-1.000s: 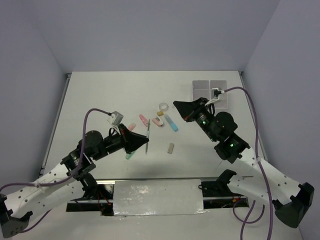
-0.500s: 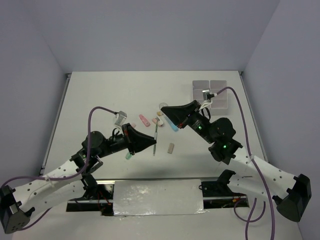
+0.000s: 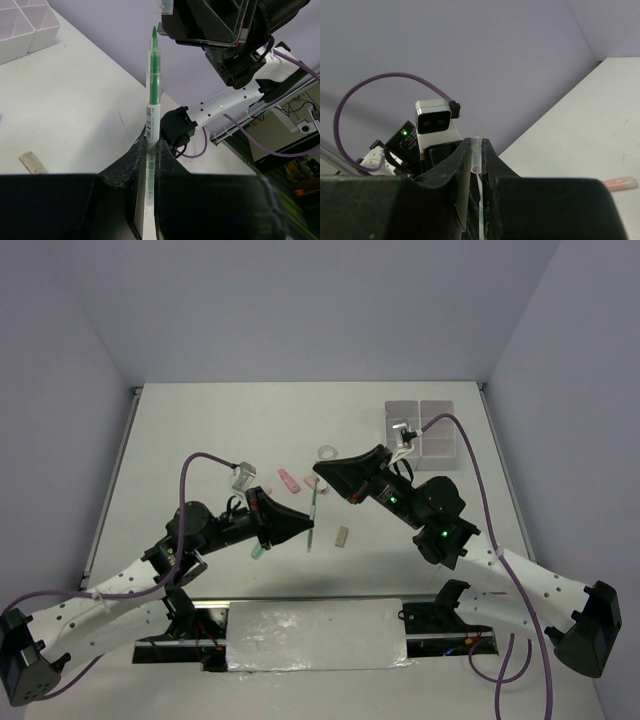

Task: Sort the stationery into containers
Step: Close the pen cap on the pen.

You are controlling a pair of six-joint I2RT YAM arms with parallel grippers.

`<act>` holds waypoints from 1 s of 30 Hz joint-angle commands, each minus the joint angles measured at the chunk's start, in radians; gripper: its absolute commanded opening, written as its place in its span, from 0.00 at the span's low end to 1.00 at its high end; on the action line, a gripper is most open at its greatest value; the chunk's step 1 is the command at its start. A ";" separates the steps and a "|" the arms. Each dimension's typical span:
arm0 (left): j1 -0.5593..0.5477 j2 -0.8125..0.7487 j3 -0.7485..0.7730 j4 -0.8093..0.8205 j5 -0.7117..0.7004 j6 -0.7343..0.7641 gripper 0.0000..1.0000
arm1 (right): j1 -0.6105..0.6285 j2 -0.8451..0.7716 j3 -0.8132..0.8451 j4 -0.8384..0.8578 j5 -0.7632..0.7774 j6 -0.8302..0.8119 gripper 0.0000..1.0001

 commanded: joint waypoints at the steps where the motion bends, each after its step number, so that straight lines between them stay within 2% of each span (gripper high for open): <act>1: -0.004 -0.017 0.022 0.054 0.008 0.014 0.00 | 0.011 -0.015 0.021 0.021 0.010 -0.039 0.00; 30: -0.002 -0.040 0.047 -0.027 -0.041 0.066 0.00 | 0.012 0.020 0.035 0.001 -0.032 -0.075 0.00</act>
